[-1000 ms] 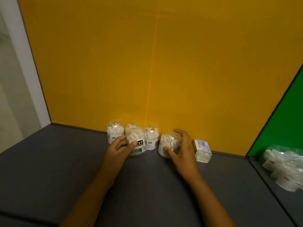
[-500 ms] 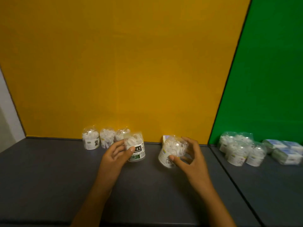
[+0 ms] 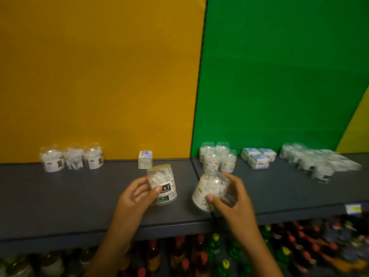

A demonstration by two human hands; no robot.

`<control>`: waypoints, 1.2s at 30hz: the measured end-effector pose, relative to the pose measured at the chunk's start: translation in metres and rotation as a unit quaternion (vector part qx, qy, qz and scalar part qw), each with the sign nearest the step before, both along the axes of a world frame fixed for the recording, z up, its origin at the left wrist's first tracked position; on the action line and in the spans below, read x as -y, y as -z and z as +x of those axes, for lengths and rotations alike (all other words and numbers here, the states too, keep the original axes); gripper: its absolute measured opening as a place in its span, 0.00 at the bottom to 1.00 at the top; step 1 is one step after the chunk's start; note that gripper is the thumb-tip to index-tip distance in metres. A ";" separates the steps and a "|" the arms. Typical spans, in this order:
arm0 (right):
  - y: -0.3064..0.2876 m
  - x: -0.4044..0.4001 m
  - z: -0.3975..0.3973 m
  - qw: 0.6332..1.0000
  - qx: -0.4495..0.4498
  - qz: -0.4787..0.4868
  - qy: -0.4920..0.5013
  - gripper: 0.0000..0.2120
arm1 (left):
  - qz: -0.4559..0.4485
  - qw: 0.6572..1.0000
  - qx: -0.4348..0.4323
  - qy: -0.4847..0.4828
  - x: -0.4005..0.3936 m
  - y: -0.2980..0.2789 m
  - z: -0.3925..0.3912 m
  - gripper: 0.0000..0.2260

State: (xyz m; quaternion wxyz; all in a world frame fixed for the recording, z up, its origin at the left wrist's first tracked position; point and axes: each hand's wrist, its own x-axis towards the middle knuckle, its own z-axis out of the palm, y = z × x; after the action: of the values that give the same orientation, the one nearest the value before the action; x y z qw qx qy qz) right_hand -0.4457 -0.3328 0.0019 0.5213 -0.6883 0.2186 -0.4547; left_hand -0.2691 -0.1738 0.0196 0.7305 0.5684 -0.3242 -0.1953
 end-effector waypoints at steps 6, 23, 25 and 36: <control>0.005 0.016 -0.063 0.999 -0.036 -0.012 0.026 0.29 | 0.010 1.000 -0.008 0.018 0.025 0.009 -0.053 0.15; 0.009 0.125 -0.015 0.989 -0.121 -0.080 -0.010 0.30 | -0.006 1.000 0.003 -0.010 0.122 0.004 -0.022 0.12; 0.011 0.139 -0.004 0.987 -0.133 -0.089 -0.022 0.30 | -0.004 1.000 0.001 -0.009 0.136 0.005 -0.013 0.12; 0.033 0.193 0.037 0.978 -0.165 -0.127 -0.029 0.31 | 0.023 0.999 -0.033 -0.020 0.182 0.018 0.027 0.13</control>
State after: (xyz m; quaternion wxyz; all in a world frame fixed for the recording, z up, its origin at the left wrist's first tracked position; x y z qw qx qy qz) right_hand -0.4087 -0.5261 -0.0308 0.3996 -0.8205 0.2219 -0.3432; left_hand -0.2417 -0.3555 0.0012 0.7316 0.5845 -0.2838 -0.2061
